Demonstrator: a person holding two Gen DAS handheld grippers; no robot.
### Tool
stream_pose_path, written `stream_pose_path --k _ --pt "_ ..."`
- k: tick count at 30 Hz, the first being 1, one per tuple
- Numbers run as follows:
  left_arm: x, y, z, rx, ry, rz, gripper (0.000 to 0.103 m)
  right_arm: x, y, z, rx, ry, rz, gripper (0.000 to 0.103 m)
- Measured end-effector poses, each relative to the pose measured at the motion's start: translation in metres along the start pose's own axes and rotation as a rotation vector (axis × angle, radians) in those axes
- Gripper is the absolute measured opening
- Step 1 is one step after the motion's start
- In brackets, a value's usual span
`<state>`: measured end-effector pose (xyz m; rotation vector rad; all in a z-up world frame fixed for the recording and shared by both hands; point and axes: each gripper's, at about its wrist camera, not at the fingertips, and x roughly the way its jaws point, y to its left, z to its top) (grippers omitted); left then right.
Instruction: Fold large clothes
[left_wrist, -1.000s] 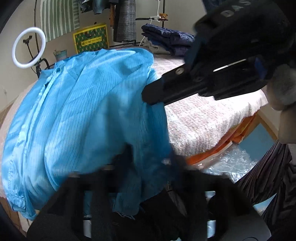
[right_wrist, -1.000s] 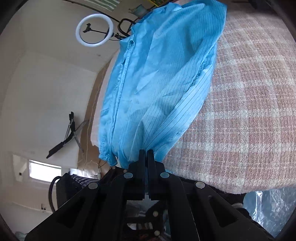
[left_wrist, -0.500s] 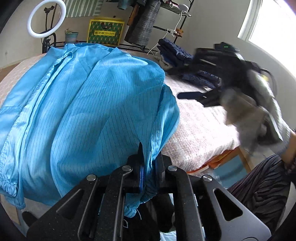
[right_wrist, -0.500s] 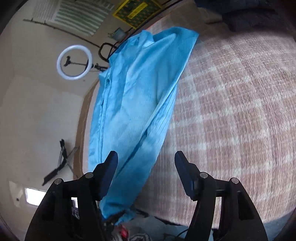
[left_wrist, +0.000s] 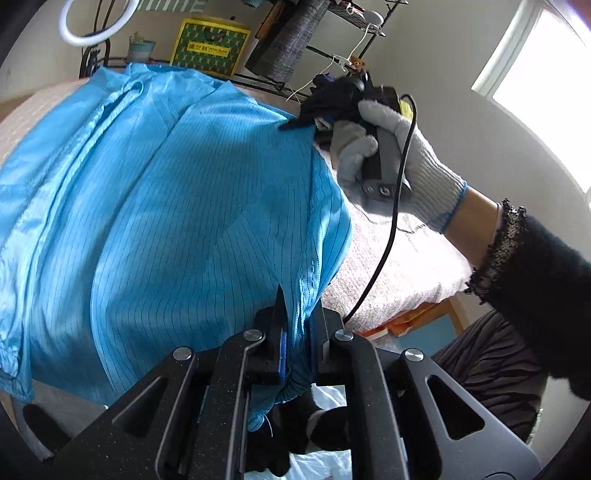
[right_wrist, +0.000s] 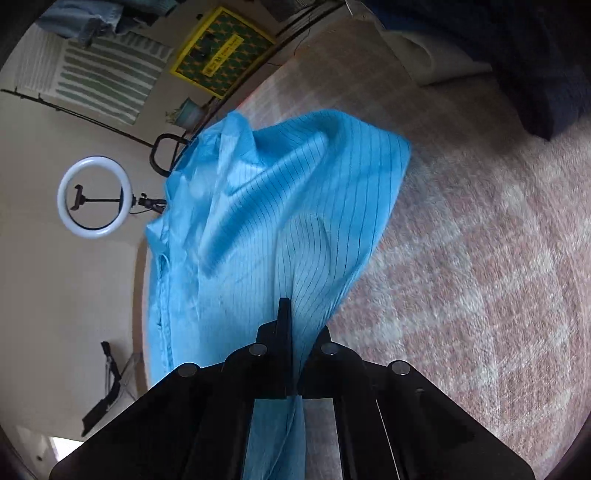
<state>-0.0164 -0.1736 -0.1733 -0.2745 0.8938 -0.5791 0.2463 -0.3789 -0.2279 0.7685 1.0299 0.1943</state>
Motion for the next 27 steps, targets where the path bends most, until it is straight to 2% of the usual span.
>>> stream_pose_path --k 3,8,16,22,27 --pt "-0.005 0.008 0.003 -0.051 -0.005 -0.033 0.006 -0.009 0.035 0.003 -0.096 -0.042 -0.005 0.001" --pt "-0.02 0.021 0.007 -0.097 -0.028 -0.053 0.006 -0.006 0.102 -0.008 -0.293 -0.088 -0.064 0.001" --pt "-0.049 0.076 0.003 -0.286 -0.054 -0.092 0.006 0.043 0.172 -0.024 -0.476 -0.064 -0.135 0.001" --pt "-0.076 0.116 -0.009 -0.368 -0.077 -0.025 0.006 0.09 0.221 -0.056 -0.637 -0.015 -0.175 0.001" --pt "-0.081 0.139 -0.02 -0.409 -0.071 0.031 0.006 0.137 0.254 -0.083 -0.741 0.036 -0.204 0.001"
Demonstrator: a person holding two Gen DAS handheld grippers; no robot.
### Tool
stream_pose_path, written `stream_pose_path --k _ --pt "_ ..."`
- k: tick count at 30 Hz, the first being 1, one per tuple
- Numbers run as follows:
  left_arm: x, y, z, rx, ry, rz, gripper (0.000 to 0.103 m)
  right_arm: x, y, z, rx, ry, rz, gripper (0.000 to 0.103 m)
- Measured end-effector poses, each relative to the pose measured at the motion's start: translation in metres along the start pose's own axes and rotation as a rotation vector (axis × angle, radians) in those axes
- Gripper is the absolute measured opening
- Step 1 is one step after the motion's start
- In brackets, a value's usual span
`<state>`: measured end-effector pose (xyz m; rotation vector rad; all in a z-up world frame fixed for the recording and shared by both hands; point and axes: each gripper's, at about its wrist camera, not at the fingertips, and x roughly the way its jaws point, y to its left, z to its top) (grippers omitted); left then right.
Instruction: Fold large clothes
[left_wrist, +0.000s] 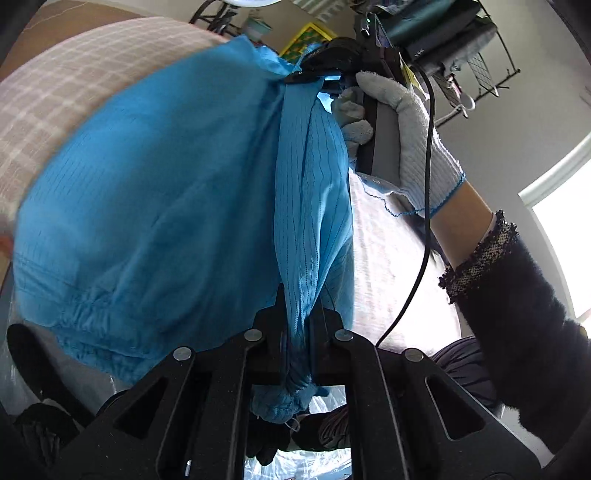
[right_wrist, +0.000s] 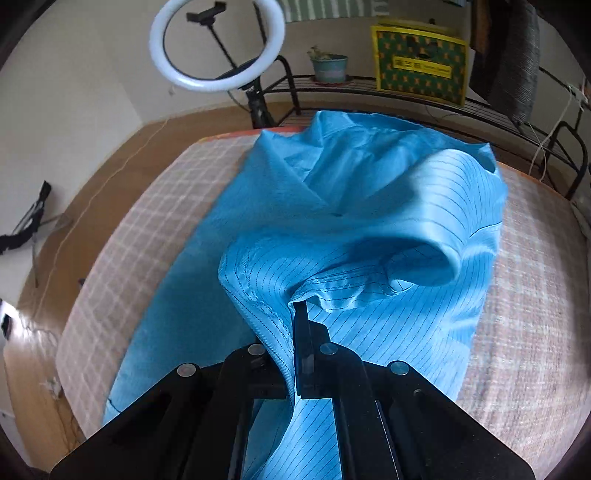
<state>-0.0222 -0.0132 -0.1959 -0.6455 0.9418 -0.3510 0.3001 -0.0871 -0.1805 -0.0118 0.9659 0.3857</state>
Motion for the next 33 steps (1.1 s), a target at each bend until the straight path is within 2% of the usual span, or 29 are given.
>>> stream_pose_path --k 5,8,10,12,14,19,22,25,26,27,28,32,33 --pt "0.005 0.012 0.0 -0.024 0.004 0.037 0.006 0.035 0.037 -0.001 -0.101 0.048 -0.029 0.001" --pt "0.005 0.014 0.002 -0.021 0.005 0.057 0.006 0.044 0.037 -0.001 -0.112 0.061 -0.051 0.001" --pt "0.008 0.018 0.004 -0.03 0.015 0.06 0.006 0.043 0.032 0.0 -0.101 0.072 -0.028 0.004" --pt "0.01 0.023 0.004 -0.039 0.025 0.063 0.006 0.033 0.024 0.002 -0.08 0.064 0.001 0.021" --pt "0.012 0.026 0.008 -0.044 0.033 0.064 0.006 0.016 0.012 0.004 -0.04 0.044 0.043 0.033" --pt "0.009 0.027 0.014 -0.044 0.025 0.054 0.006 -0.046 -0.025 -0.009 0.048 -0.014 0.109 0.033" --pt "0.007 0.031 0.011 -0.058 0.047 0.019 0.006 -0.087 -0.047 -0.035 0.09 -0.02 0.111 0.033" --pt "0.002 0.037 0.01 -0.069 0.053 0.019 0.006 -0.119 -0.058 -0.077 0.117 0.003 0.123 0.033" --pt "-0.001 0.039 0.007 -0.077 0.057 0.015 0.006 -0.127 -0.059 -0.095 0.125 0.021 0.133 0.038" --pt "-0.002 0.042 0.006 -0.09 0.067 0.003 0.006 -0.133 -0.06 -0.113 0.134 0.041 0.139 0.047" --pt "-0.004 0.043 0.005 -0.099 0.072 -0.007 0.006 -0.137 -0.061 -0.135 0.152 0.064 0.15 0.05" --pt "-0.007 0.039 0.001 -0.117 0.105 0.009 0.011 -0.139 -0.054 -0.209 0.202 0.156 0.223 0.051" --pt "-0.008 0.039 -0.001 -0.103 0.11 0.022 0.016 -0.137 -0.05 -0.221 0.206 0.174 0.238 0.051"
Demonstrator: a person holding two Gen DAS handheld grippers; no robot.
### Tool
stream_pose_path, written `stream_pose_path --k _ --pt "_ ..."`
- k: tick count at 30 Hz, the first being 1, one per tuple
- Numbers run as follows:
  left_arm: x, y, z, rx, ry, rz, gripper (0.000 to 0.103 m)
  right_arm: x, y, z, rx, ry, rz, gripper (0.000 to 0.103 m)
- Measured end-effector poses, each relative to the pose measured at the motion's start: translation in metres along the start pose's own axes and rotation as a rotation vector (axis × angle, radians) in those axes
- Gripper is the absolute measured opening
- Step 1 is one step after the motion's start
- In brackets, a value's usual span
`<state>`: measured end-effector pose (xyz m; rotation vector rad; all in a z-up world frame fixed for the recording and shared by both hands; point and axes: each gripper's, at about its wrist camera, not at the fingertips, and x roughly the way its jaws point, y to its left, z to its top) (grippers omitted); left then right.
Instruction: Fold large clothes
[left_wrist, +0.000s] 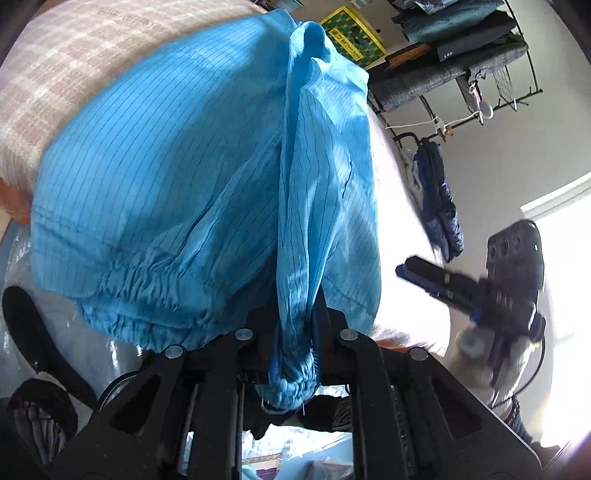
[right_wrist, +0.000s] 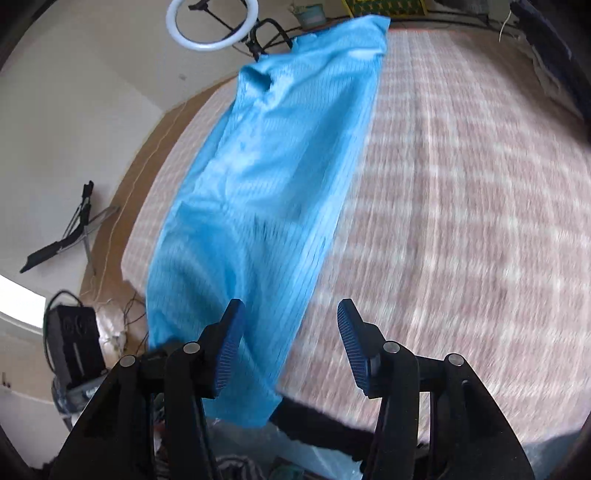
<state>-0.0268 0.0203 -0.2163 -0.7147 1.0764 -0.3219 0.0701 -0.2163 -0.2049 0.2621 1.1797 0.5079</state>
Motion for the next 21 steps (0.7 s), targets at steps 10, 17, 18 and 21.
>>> stream_pose_path --k 10,17,18,21 --pt "-0.067 -0.006 -0.009 0.156 -0.046 0.105 0.033 0.033 0.037 -0.05 -0.093 0.054 0.044 0.05" --pt "-0.101 0.033 0.03 0.073 -0.121 0.211 0.033 0.06 0.046 -0.065 -0.072 0.109 0.065 0.0" --pt "-0.102 0.032 0.034 0.089 -0.129 0.222 0.033 0.061 0.051 -0.065 -0.08 0.103 0.071 0.0" --pt "-0.098 0.024 0.038 0.122 -0.118 0.214 0.033 0.058 0.07 -0.075 -0.073 0.129 0.182 0.0"
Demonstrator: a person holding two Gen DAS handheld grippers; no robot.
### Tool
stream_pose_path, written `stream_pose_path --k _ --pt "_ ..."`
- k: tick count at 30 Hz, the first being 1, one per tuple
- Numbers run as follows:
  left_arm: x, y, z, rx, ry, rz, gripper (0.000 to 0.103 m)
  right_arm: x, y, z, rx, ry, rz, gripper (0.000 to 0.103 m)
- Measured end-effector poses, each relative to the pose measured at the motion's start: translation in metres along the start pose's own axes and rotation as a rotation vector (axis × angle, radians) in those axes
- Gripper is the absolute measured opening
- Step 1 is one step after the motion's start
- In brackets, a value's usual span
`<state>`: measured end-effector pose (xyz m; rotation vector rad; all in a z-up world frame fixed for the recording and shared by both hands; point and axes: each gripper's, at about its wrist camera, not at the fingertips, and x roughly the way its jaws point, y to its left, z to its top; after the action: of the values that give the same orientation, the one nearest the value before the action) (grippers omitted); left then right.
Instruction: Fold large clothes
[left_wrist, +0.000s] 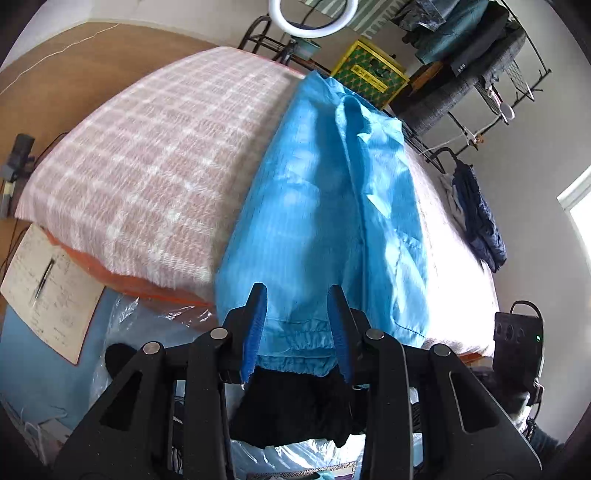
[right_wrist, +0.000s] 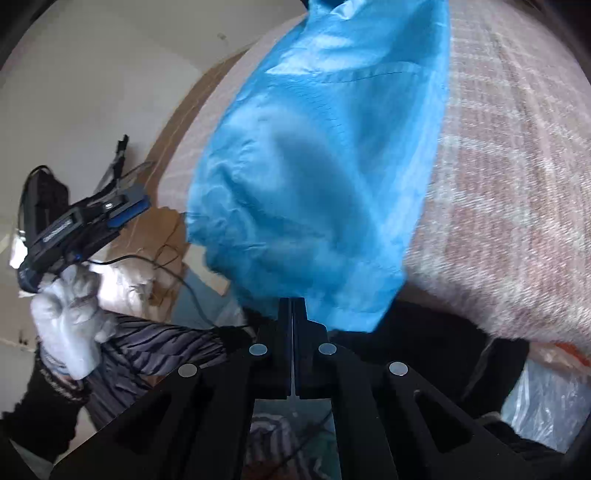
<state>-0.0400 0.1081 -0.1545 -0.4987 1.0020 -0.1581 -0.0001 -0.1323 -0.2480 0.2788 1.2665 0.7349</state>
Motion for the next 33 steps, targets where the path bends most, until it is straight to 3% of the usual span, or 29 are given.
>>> stream_pose_path --k 1,4,7,10,12,20,22,23,24,27,33 --pt "0.002 -0.004 -0.001 0.002 0.011 -0.023 0.033 0.001 0.01 -0.003 -0.018 0.017 0.035 0.0" --pt "0.013 -0.027 -0.014 0.028 0.081 -0.119 0.033 -0.004 0.03 -0.012 -0.127 -0.013 -0.08 0.001" --pt "0.025 -0.051 -0.034 0.045 0.133 -0.169 0.033 -0.015 0.008 -0.005 -0.035 -0.057 -0.113 0.017" --pt "0.041 -0.064 -0.051 0.02 0.197 -0.19 0.035 -0.032 -0.02 0.006 0.059 -0.108 -0.104 0.022" --pt "0.05 -0.067 -0.059 -0.019 0.213 -0.189 0.047 -0.04 -0.032 0.022 0.075 -0.136 -0.13 0.03" --pt "0.082 -0.061 -0.067 -0.147 0.163 -0.159 0.05 -0.024 -0.062 0.078 0.133 -0.14 -0.098 0.03" --pt "0.086 -0.055 -0.068 -0.18 0.159 -0.176 0.03 -0.015 -0.06 0.083 0.123 -0.137 -0.102 0.03" --pt "0.087 -0.054 -0.069 -0.19 0.162 -0.195 0.004 -0.012 -0.058 0.085 0.121 -0.144 -0.096 0.027" --pt "0.087 -0.053 -0.069 -0.197 0.162 -0.214 0.0 -0.005 -0.05 0.089 0.117 -0.146 -0.09 0.019" --pt "0.078 -0.056 -0.066 -0.176 0.107 -0.211 0.0 -0.003 -0.047 0.096 0.101 -0.151 -0.07 0.004" --pt "0.048 -0.035 -0.066 -0.191 0.035 -0.159 0.0 -0.021 -0.048 0.096 0.093 -0.184 -0.061 0.001"
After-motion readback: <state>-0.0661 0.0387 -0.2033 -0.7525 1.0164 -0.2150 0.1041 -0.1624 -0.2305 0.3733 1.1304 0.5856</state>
